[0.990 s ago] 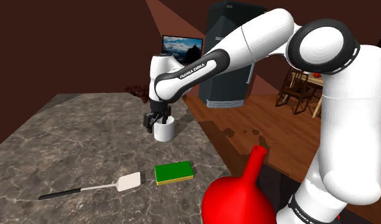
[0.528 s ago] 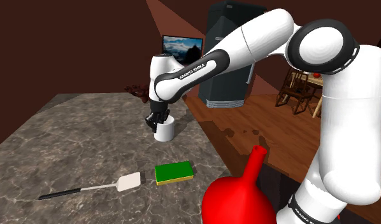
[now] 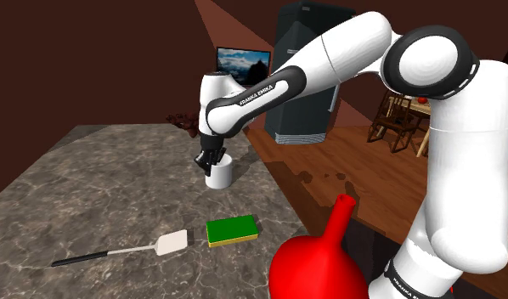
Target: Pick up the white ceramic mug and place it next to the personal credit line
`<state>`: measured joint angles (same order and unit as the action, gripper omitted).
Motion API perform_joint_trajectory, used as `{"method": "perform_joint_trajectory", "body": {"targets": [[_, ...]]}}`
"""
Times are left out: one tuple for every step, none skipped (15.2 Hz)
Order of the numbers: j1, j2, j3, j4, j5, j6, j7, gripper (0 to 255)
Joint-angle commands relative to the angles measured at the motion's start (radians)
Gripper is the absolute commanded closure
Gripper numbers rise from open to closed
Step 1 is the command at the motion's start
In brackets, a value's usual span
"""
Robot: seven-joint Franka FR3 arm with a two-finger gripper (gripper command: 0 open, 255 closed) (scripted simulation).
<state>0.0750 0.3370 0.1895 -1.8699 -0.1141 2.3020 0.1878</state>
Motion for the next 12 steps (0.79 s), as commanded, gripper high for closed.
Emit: {"method": "perform_joint_trajectory", "body": {"targets": [[-0.001,-0.007,0.001,0.005,0.002,-0.011,-0.002,255],[-0.001,-0.013,0.002,0.010,0.004,-0.022,-0.003,255],[-0.002,-0.019,0.003,0.015,0.006,-0.034,-0.005,255],[-0.002,-0.026,0.003,0.020,0.009,-0.045,-0.006,255],[-0.003,-0.032,0.004,0.026,0.011,-0.057,-0.008,255],[-0.003,-0.037,0.005,0.032,0.012,-0.068,-0.009,255],[-0.004,-0.043,0.006,0.038,0.014,-0.080,-0.011,255],[-0.004,-0.048,0.006,0.044,0.016,-0.091,-0.012,255],[-0.004,-0.054,0.007,0.051,0.018,-0.103,-0.014,255],[-0.005,-0.059,0.007,0.058,0.020,-0.115,-0.015,255],[-0.005,-0.064,0.008,0.065,0.021,-0.127,-0.016,255],[-0.005,-0.069,0.008,0.072,0.023,-0.139,-0.018,255]]}}
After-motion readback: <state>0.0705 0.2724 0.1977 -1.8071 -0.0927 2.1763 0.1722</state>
